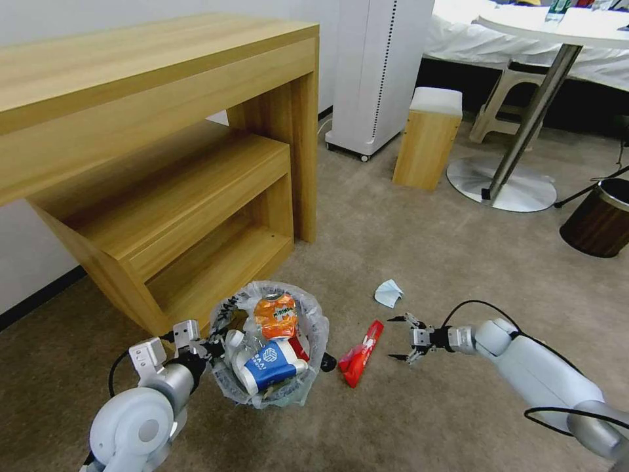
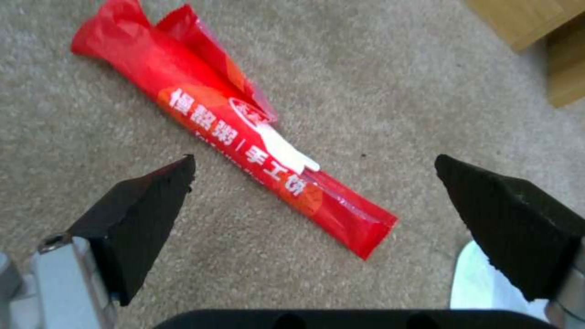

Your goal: Pick up the trash bin and place the garbage on the floor into it.

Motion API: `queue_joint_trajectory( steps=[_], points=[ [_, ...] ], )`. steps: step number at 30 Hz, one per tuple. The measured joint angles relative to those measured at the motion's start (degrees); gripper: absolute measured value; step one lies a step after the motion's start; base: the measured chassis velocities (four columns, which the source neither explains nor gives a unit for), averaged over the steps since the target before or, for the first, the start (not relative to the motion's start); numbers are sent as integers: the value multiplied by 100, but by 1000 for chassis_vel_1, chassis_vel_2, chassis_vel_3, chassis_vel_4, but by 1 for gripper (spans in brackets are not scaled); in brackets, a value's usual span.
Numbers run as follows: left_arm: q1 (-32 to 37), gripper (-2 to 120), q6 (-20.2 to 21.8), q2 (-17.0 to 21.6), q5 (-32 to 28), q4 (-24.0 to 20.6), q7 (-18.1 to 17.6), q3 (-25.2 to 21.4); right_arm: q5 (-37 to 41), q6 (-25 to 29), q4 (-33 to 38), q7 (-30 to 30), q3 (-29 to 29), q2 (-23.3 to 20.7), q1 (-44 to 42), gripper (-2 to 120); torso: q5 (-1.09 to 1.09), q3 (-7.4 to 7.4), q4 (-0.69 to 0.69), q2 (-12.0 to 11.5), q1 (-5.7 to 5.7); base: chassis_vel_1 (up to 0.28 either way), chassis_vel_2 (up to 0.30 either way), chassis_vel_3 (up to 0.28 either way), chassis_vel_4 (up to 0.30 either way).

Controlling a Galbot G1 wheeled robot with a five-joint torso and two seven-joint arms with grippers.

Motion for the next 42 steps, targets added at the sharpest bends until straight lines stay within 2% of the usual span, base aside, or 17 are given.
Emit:
queue_joint_trajectory(
  steps=[8, 19, 24, 35, 42],
  points=[
    [-9, 0, -12, -8, 4, 0, -6, 2, -195, 94, -541, -1, -132, 373, 204, 100, -1, 0, 0, 0, 0, 0, 0, 0, 0],
    [-26, 0, -59, 9, -27, 14, -6, -11, -350, 325, -1307, -86, -225, 1237, 384, 100, 0, 0, 2, 0, 0, 0, 0, 0, 0],
    [-43, 0, -71, 19, -29, 56, -6, -14, -324, 342, -1290, -153, -219, 1221, 379, 100, -1, -1, 2, 0, 0, 0, 0, 0, 0],
    [-134, 0, -98, 32, -43, 146, -4, 3, -1, 338, -1025, -328, -212, 749, 235, 100, -1, -1, -1, 1, 0, 0, 0, 0, 0],
    [-110, 0, -100, 0, -39, 129, -7, 13, -25, 333, -1175, -363, -188, 798, 190, 98, -1, -1, 0, 0, 0, 0, 0, 0, 0]
  ],
)
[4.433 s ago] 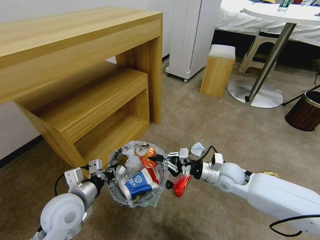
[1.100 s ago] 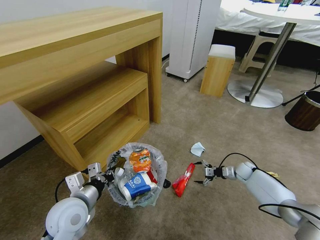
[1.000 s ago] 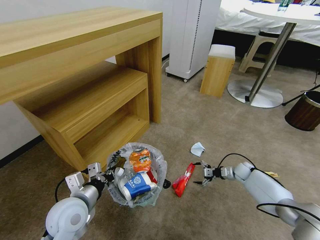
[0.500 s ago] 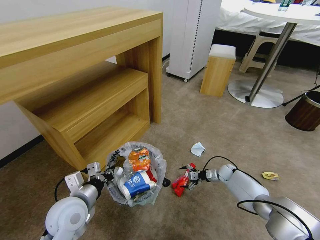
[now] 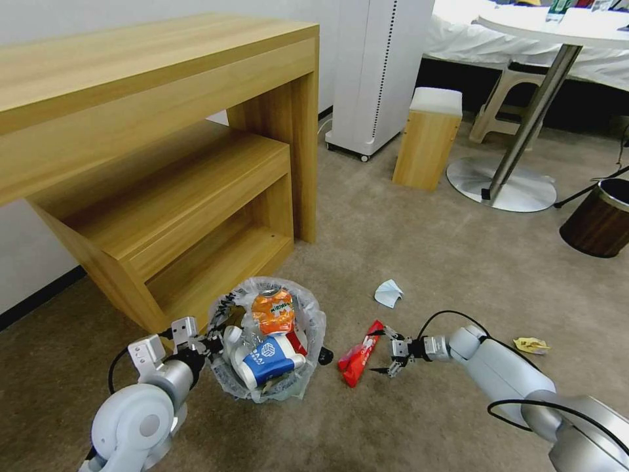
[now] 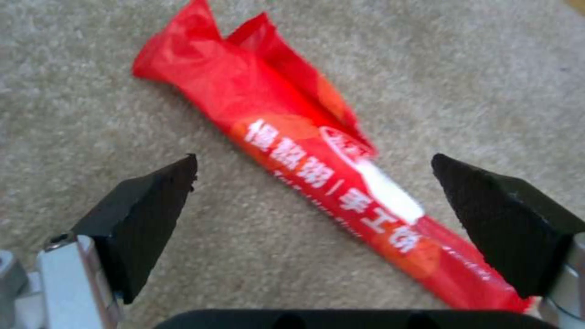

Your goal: Pick up the trash bin and place the garbage on the floor into it.

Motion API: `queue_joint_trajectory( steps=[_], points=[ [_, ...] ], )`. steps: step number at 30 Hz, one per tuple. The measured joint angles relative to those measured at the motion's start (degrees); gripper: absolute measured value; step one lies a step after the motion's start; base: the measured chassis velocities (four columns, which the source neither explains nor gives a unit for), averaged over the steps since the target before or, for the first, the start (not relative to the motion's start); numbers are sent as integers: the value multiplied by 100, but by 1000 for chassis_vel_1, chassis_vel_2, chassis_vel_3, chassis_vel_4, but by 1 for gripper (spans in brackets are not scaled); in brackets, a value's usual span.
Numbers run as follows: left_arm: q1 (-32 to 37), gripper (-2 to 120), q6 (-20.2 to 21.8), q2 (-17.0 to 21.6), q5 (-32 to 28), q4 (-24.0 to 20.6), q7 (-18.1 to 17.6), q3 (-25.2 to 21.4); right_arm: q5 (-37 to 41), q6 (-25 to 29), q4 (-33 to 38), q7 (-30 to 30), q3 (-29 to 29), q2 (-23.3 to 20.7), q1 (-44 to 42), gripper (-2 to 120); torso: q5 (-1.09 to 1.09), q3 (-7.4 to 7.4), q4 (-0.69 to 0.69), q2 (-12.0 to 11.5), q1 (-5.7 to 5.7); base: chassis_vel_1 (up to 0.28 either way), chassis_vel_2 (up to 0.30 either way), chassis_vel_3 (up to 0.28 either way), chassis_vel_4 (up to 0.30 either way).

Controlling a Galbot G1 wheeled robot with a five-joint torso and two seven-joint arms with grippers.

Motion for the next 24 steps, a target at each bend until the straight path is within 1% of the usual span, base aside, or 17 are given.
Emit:
queue_joint_trajectory(
  steps=[3, 5, 10, 12, 13, 15, 16, 17, 18, 20, 21, 23, 24],
  points=[
    [13, 0, -4, -12, 3, -15, 0, -6, -52, 6, -112, 1, 32, 104, -1, 97, 1, 0, 0, 0, 0, 0, 0, 0, 0],
    [27, 0, -10, -21, 8, -30, 0, -16, -94, 9, -160, 13, 47, 178, -9, 93, 1, 0, 2, 0, 0, 0, 0, 0, 0],
    [44, 0, -25, -29, 15, -50, 2, -29, -151, 14, -234, 37, 76, 246, -12, 91, 0, 0, 0, 0, 0, 0, 0, 0, 0],
    [52, 0, -38, -29, 17, -60, 3, -39, -165, 32, -249, 50, 91, 267, -9, 86, 0, 0, 1, 0, 0, 0, 0, 0, 0],
    [52, 0, -38, -29, 17, -60, 3, -39, -165, 32, -249, 50, 91, 267, -9, 86, 0, 0, 1, 0, 0, 0, 0, 0, 0],
    [54, 0, -44, -27, 19, -63, 3, -43, -173, 41, -248, 48, 105, 267, -9, 80, 0, 0, 1, 0, 0, 0, 0, 0, 0],
    [54, 0, -44, -27, 19, -63, 3, -43, -173, 41, -248, 48, 105, 267, -9, 80, 0, 0, 1, 0, 0, 0, 0, 0, 0],
    [56, 0, -48, -27, 19, -72, 3, -44, -170, 48, -249, 48, 115, 269, -12, 72, 0, 0, 1, 0, 0, 0, 0, 0, 0],
    [59, 0, -51, -26, 19, -74, 3, -44, -171, 51, -254, 48, 120, 270, -15, 69, 0, 0, 1, 0, 0, 0, 0, 0, 0],
    [79, 0, -66, -25, 25, -75, 3, -55, -179, 65, -275, 46, 148, 271, -27, 58, 0, 0, 1, 0, 0, 0, 0, 0, 0],
    [79, 0, -66, -25, 25, -75, 3, -55, -179, 65, -275, 46, 148, 271, -27, 58, 0, 0, 1, 0, 0, 0, 0, 0, 0],
    [96, 0, -79, -21, 34, -84, 3, -60, -187, 84, -280, 33, 173, 261, -33, 47, 0, 0, 1, 0, 0, 0, 0, 0, 0],
    [96, 0, -79, -21, 34, -84, 3, -60, -187, 84, -280, 33, 173, 261, -33, 47, 0, 0, 1, 0, 0, 0, 0, 0, 0]
  ],
)
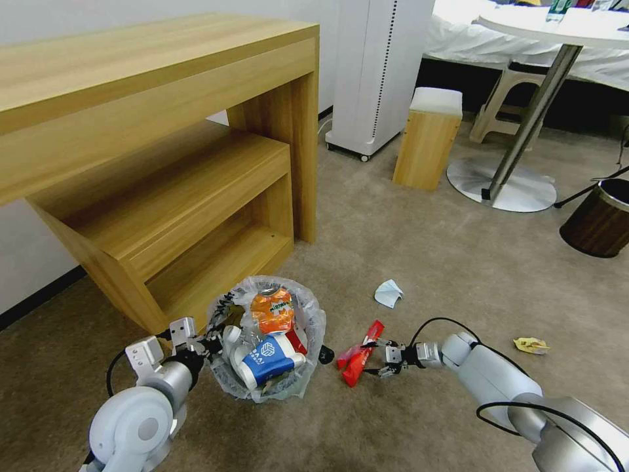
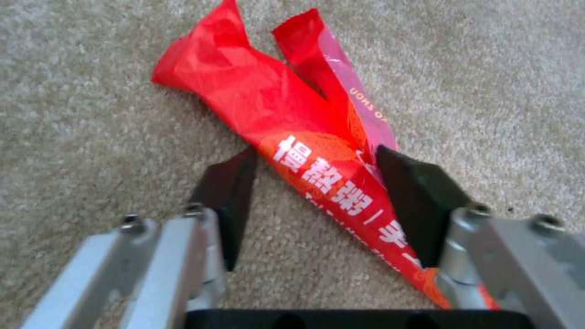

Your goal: Pick up the trash bin and place the garbage on the floor into it.

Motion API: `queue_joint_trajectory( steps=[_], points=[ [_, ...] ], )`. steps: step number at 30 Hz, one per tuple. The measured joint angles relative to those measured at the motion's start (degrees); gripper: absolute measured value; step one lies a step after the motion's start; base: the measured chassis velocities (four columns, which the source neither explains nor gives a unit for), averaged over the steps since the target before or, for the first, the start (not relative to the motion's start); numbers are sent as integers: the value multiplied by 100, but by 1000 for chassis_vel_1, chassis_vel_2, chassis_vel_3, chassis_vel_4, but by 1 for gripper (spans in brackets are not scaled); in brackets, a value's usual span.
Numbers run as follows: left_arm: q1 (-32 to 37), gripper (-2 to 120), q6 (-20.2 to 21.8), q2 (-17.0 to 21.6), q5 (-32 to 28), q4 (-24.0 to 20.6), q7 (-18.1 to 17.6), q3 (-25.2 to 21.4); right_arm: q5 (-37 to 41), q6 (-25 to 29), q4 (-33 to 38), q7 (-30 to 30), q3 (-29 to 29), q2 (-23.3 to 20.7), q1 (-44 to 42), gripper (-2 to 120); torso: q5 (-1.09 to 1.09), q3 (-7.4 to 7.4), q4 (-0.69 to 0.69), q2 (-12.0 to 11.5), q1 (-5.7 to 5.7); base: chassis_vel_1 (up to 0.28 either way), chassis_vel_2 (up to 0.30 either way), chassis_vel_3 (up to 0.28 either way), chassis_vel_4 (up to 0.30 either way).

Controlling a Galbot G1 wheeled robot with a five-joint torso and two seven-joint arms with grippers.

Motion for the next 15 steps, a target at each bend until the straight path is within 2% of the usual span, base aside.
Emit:
queue_joint_trajectory(
  steps=[3, 4, 8, 9, 12, 15],
  points=[
    [11, 0, -13, -3, 12, -8, 0, -4, -5, 23, 0, -17, 32, -32, -2, 34, 0, 0, 0, 0, 0, 0, 0, 0, 0],
    [11, 0, -13, -3, 12, -8, 0, -4, -5, 23, 0, -17, 32, -32, -2, 34, 0, 0, 0, 0, 0, 0, 0, 0, 0],
    [43, 0, -55, -22, 78, -2, 19, -4, -54, 57, -4, -21, 113, -54, -28, 15, 0, 0, 0, 0, 0, 0, 0, 0, 0],
    [43, 0, -55, -22, 78, -2, 19, -4, -54, 57, -4, -21, 113, -54, -28, 15, 0, 0, 0, 0, 0, 0, 0, 0, 0],
    [50, 0, -69, -23, 100, 15, 32, 1, -22, 82, 15, -40, 171, -63, -59, 1, 0, 0, 0, 0, 0, 0, 0, 0, 0],
    [42, 0, -71, -23, 100, 32, 32, 8, 64, 90, 60, -67, 205, -75, -89, 0, 0, 0, 0, 0, 0, 0, 0, 0, 0]
  ],
)
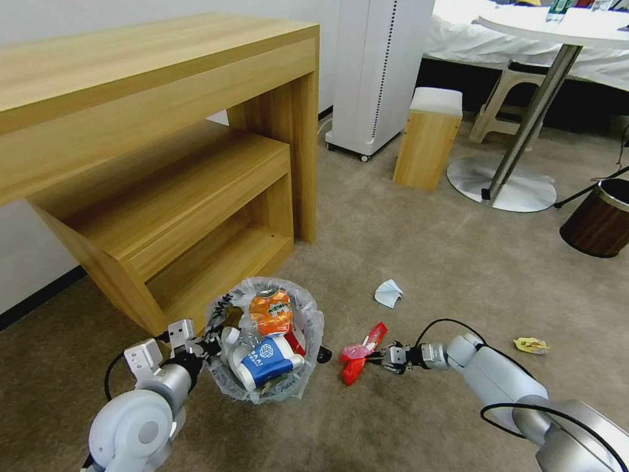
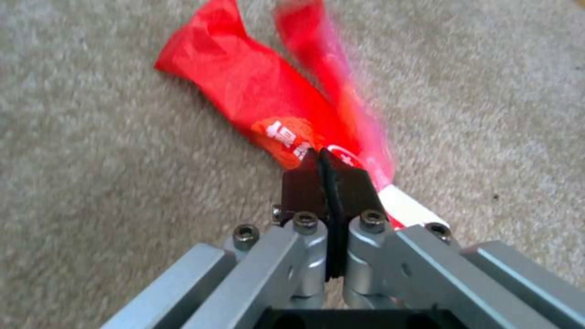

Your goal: Pick up the trash bin and place the garbage on the floor into it.

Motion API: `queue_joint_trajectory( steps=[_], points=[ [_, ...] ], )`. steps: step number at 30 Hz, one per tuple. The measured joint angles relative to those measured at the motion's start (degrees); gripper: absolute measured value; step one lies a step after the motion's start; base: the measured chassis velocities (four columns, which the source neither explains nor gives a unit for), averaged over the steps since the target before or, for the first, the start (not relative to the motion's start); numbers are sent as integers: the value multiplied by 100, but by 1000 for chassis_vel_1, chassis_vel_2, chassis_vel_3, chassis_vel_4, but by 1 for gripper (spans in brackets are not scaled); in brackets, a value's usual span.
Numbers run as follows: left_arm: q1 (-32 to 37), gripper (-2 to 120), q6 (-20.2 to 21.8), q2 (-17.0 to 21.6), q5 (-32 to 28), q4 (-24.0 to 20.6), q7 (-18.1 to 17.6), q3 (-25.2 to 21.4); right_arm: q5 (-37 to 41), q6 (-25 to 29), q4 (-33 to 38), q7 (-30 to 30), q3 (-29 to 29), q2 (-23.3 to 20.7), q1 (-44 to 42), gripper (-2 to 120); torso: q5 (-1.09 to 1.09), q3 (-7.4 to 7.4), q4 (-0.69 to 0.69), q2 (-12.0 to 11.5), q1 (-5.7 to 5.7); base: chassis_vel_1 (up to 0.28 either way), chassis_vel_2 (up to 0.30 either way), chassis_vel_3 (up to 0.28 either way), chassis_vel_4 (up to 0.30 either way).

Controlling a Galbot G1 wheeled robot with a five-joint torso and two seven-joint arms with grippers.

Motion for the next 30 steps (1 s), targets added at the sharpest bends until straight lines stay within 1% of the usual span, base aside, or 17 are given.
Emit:
queue_joint_trajectory(
  steps=[2, 6, 8, 9, 12, 13, 15, 18, 20, 21, 23, 25, 26, 27, 28, 30],
  points=[
    [-1, 0, -1, 0, 2, 7, 0, 3, 25, 2, 15, -7, 7, -10, -12, 0, 0, 0, 0, 0, 0, 0, 0, 0, 0],
    [-6, 0, -6, -7, 21, 60, 0, 11, 303, 3, 197, -95, 44, -176, -85, 0, 1, 0, -1, 0, 0, 0, 0, 0, 0],
    [-26, 0, -11, -24, 48, 111, 0, 31, 554, -36, 398, -301, 45, -385, -136, 0, -1, 0, 0, 0, 0, 0, 0, 0, 0],
    [-26, 0, -11, -24, 48, 111, 0, 31, 554, -36, 398, -301, 45, -385, -136, 0, -1, 0, 0, 0, 0, 0, 0, 0, 0],
    [-68, 0, -19, -57, 87, 151, 4, 54, 942, -108, 776, -386, -30, -658, -246, 0, 3, 0, -2, 0, 0, 0, 0, 0, 0],
    [-68, 0, -19, -57, 87, 151, 4, 54, 942, -108, 776, -386, -30, -658, -246, 0, 3, 0, -2, 0, 0, 0, 0, 0, 0],
    [-92, 0, -22, -92, 117, 199, 4, 83, 1127, -171, 1002, -378, -44, -801, -276, 0, -3, 0, -2, 0, 0, 0, 0, 0, 0],
    [-104, 0, -22, -127, 148, 231, 9, 105, 1162, -173, 1019, -334, -70, -813, -282, 0, 2, 0, 0, 0, 0, 0, 0, 0, 0],
    [-112, 0, -22, -138, 161, 246, 11, 119, 1111, -168, 978, -254, -69, -791, -276, 0, 0, 0, 0, 0, 0, 0, 0, 0, 0],
    [-122, 0, -22, -143, 162, 252, 11, 125, 1045, -160, 923, -203, -55, -751, -262, 0, -2, 0, -2, 0, 0, 0, 0, 0, 0],
    [-144, 0, -23, -141, 159, 253, 13, 131, 873, -126, 700, -110, -39, -585, -186, 1, 1, 0, -1, 0, 0, 0, 0, 0, 0],
    [-144, 0, -23, -139, 157, 251, 13, 130, 852, -116, 652, -93, -40, -548, -168, 1, 0, 0, -1, 0, 0, 0, 0, 0, 0],
    [-144, 0, -23, -133, 144, 238, 12, 131, 755, -90, 513, -46, -39, -424, -108, 10, -1, 0, -1, 0, 0, 0, 0, 0, 0],
    [-144, 0, -23, -131, 137, 229, 12, 129, 689, -58, 398, -33, -36, -305, -60, 14, 0, 0, 0, 0, 0, 0, 0, 0, 0],
    [-144, 0, -23, -131, 137, 229, 12, 129, 689, -58, 398, -33, -36, -305, -60, 14, 0, 0, 0, 0, 0, 0, 0, 0, 0],
    [-138, 0, -23, -132, 133, 218, 12, 118, 641, -47, 281, -18, -43, -175, -6, 24, 0, 0, 0, 0, 0, 0, 0, 0, 0]
  ],
)
